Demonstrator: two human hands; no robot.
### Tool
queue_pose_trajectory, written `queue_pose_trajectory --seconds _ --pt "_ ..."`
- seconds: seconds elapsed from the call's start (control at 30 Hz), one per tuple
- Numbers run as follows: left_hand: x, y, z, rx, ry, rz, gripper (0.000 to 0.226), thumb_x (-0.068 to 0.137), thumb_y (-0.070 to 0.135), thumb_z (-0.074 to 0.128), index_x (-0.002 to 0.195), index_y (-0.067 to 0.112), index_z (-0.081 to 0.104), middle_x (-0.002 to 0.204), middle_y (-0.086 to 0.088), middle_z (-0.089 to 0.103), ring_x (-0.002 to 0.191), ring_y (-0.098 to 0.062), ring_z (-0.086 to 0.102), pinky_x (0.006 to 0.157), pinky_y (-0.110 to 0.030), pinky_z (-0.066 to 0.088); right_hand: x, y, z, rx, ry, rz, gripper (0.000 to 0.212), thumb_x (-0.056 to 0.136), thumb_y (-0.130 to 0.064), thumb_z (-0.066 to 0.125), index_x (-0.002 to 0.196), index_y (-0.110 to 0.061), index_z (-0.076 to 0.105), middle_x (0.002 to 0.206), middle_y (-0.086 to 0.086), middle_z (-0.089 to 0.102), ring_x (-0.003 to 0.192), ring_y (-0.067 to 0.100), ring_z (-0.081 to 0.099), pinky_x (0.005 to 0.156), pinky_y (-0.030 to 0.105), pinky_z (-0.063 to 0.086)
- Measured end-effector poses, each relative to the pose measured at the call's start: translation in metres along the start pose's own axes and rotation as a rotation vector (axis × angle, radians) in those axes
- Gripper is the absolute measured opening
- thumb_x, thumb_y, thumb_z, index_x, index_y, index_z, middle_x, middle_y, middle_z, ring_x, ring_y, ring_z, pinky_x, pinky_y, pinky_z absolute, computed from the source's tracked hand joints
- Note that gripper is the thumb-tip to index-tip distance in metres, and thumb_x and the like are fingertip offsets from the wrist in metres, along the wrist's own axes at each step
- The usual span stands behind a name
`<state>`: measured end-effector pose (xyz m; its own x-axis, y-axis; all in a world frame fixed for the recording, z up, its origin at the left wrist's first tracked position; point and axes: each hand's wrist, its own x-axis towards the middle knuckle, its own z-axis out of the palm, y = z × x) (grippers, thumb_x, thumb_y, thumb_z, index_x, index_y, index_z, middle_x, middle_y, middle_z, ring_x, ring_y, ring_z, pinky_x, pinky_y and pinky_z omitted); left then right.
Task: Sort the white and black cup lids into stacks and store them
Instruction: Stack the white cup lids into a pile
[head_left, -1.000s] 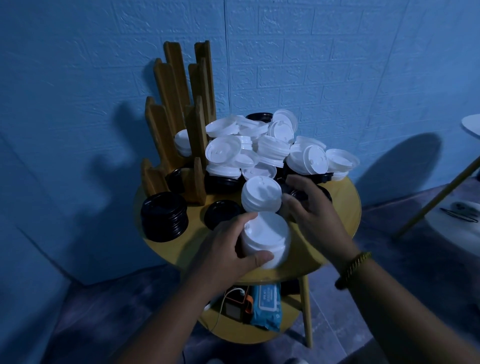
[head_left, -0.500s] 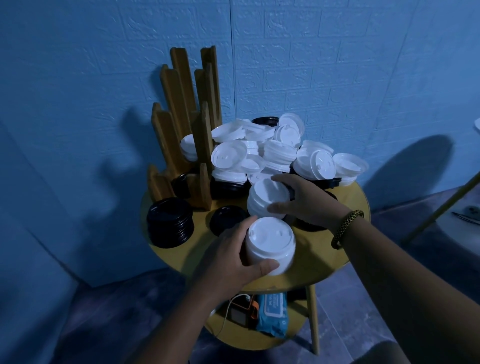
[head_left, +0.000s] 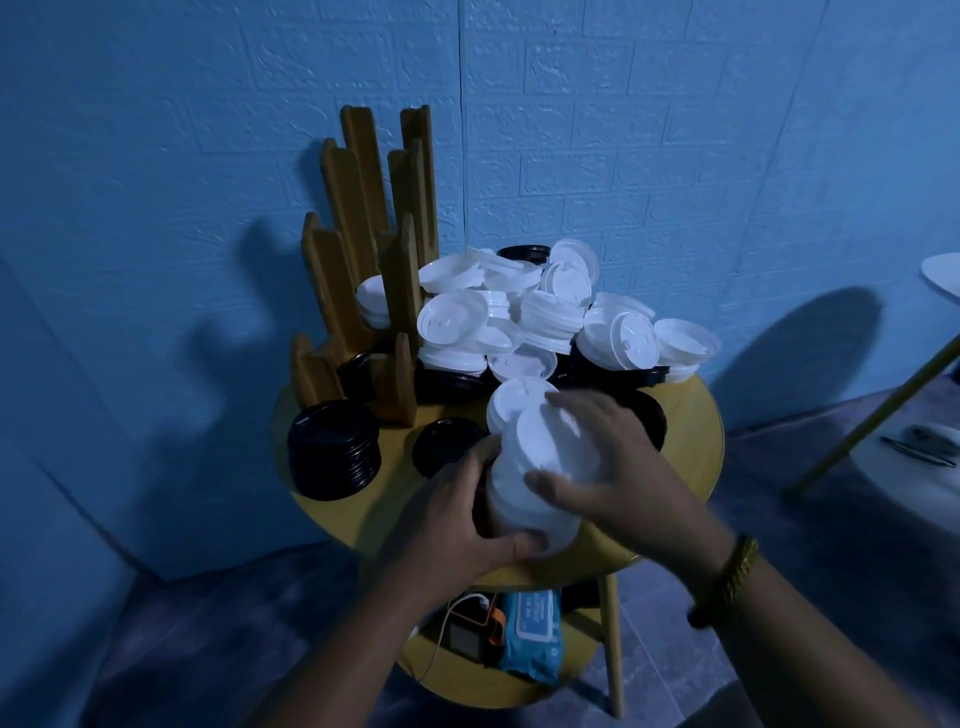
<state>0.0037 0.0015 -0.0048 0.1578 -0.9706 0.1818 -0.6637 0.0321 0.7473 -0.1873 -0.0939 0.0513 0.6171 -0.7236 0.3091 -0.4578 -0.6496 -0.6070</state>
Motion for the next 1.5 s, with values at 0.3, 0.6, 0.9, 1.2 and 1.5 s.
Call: queue_pose_trajectory --seconds 0.3,0.6,0.9,1.2,1.5 --pt "-0.001 0.001 0.000 0.000 0.019 0.001 0.103 0.064 0.082 0.069 0.149 0.061 0.014 0.151 0.016 0.040 0.134 -0.007 0.043 0.102 -0.042 0.050 -0.017 -0.004 0.021 -0.228 -0.070 0.009 0.102 0.072 -0.084 0.047 0.155 -0.028 0.026 0.142 -0.010 0.036 0.121 0.009 0.027 0.097 0.021 0.026" --pt "0.000 0.001 0.001 -0.005 0.015 -0.017 0.101 0.065 0.059 0.073 0.149 0.060 0.015 0.149 0.018 0.041 0.132 -0.006 0.043 0.101 -0.036 0.049 -0.021 -0.022 0.027 -0.291 0.028 0.187 0.107 0.064 -0.092 0.037 0.150 -0.029 0.030 0.124 -0.007 0.037 0.110 0.009 0.030 0.087 0.022 0.029" --pt "0.000 -0.005 0.002 0.044 0.040 0.042 0.090 0.084 0.048 0.075 0.151 0.053 0.015 0.151 0.017 0.042 0.132 -0.002 0.044 0.102 -0.030 0.048 -0.023 -0.025 0.042 -0.072 0.046 0.134 0.103 0.072 -0.080 0.045 0.154 -0.021 0.023 0.154 -0.008 0.026 0.137 0.009 0.027 0.115 0.032 0.031" --pt "-0.001 0.001 0.001 0.012 0.050 0.038 0.094 0.067 0.071 0.064 0.150 0.053 0.022 0.146 0.020 0.046 0.129 -0.001 0.047 0.100 -0.033 0.051 -0.016 -0.017 0.034 0.010 0.042 0.049 0.082 0.077 -0.063 0.058 0.147 -0.022 0.043 0.144 -0.014 0.042 0.125 0.003 0.042 0.105 0.032 0.043" --pt "0.000 0.000 0.000 -0.016 0.009 0.011 0.101 0.063 0.070 0.075 0.149 0.056 0.022 0.146 0.018 0.046 0.130 -0.006 0.048 0.098 -0.042 0.052 -0.014 -0.005 0.028 -0.031 0.007 0.019 0.073 0.085 -0.045 0.071 0.147 -0.020 0.043 0.147 -0.009 0.044 0.128 0.012 0.043 0.106 0.038 0.042"
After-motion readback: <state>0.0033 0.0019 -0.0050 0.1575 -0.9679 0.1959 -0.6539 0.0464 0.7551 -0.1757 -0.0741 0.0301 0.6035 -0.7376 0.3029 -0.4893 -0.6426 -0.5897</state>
